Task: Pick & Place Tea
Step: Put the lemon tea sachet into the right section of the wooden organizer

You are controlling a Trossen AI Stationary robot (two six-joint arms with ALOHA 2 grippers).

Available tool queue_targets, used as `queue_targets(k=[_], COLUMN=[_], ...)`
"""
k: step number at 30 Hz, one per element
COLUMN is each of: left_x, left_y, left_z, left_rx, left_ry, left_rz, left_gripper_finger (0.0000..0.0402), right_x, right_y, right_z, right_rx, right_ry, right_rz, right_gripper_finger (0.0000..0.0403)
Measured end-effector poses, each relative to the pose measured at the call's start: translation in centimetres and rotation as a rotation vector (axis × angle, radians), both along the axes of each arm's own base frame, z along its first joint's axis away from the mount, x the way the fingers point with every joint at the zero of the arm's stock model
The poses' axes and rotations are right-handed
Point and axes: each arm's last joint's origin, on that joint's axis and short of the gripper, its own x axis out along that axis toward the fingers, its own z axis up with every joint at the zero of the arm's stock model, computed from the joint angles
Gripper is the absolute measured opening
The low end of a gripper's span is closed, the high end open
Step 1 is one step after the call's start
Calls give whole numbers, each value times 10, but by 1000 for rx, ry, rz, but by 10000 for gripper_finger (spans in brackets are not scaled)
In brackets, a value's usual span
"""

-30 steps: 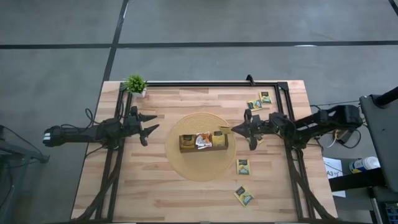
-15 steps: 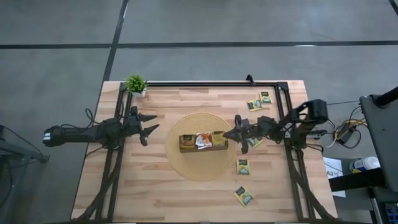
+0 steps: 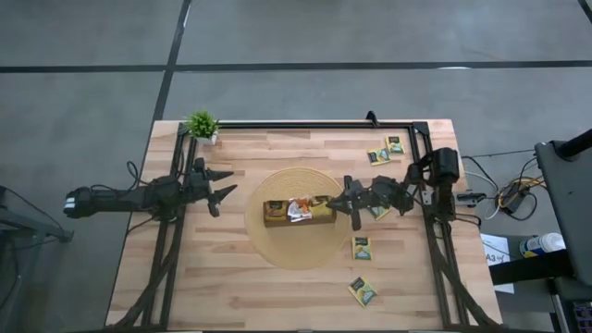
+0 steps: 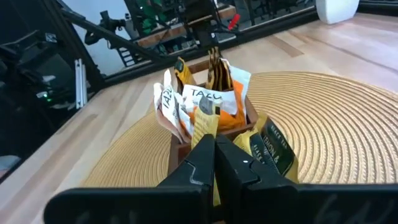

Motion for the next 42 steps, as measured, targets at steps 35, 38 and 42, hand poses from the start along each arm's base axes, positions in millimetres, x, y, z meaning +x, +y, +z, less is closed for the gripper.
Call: queue_targets(k=[35, 38, 42], left_x=[0, 0, 0], left_y=[0, 0, 0], left_z=[0, 0, 0], left_rx=[0, 0, 0], left_ry=[0, 0, 0], left_rz=[-1, 0, -1], left_gripper_finger=[202, 202, 202], right_x=[-3, 1, 5], right_y=[-7, -7, -8], right_z=[77, 94, 101], right_rx=[-211, -254, -275], right_ry=[446, 397, 397], right_rz=[-117, -123, -115], right_gripper_finger=[201, 210, 212])
